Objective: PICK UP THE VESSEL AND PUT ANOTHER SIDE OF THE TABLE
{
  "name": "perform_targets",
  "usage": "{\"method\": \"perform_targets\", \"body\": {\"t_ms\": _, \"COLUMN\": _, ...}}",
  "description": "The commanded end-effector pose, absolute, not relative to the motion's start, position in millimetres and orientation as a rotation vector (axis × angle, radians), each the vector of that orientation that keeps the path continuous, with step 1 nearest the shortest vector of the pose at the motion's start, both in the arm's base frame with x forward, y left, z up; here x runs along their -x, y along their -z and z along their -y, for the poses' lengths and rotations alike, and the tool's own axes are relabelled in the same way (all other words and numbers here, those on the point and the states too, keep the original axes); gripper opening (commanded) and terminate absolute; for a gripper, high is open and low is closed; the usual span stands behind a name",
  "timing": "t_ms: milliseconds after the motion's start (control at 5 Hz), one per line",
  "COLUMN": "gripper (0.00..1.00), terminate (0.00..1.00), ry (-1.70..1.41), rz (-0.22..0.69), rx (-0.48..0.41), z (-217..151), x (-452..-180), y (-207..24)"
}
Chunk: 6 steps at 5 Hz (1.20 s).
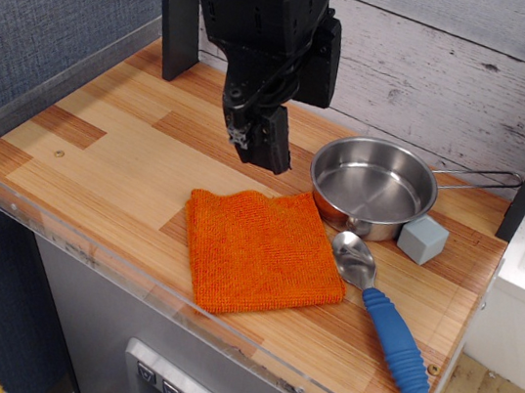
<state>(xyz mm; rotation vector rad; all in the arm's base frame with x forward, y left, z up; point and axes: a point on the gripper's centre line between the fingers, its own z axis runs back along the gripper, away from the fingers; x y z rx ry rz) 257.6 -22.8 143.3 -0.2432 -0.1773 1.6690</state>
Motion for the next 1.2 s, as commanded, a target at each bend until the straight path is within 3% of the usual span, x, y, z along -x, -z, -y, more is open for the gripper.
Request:
{"method": "perform_targets", "body": {"t_ms": 0, "gripper": 1.0, "terminate": 0.0, "ry": -1.669, "rz": 0.177, "rx": 0.243, "z": 22.8, "x": -257.6, "y": -143.3}}
{"method": "perform_targets", "body": {"t_ms": 200, "gripper": 1.0, "terminate": 0.0, "ry": -1.417, "rz": 0.147, "rx": 0.158, "z": 13.6, "x": -263.9, "y": -139.7}}
{"method": "perform_targets", "body": {"t_ms": 800, "gripper": 1.0, "terminate": 0.0, "ry": -0.827, "rz": 0.064, "rx": 0.011, "z": 27.8, "x": -297.8, "y": -122.5}}
{"method": "perform_targets", "body": {"t_ms": 1000, "gripper": 1.0, "terminate": 0.0, "ry": -0.713, "rz": 0.159, "rx": -0.063, "z": 28.7, "x": -311.7, "y": -117.5}}
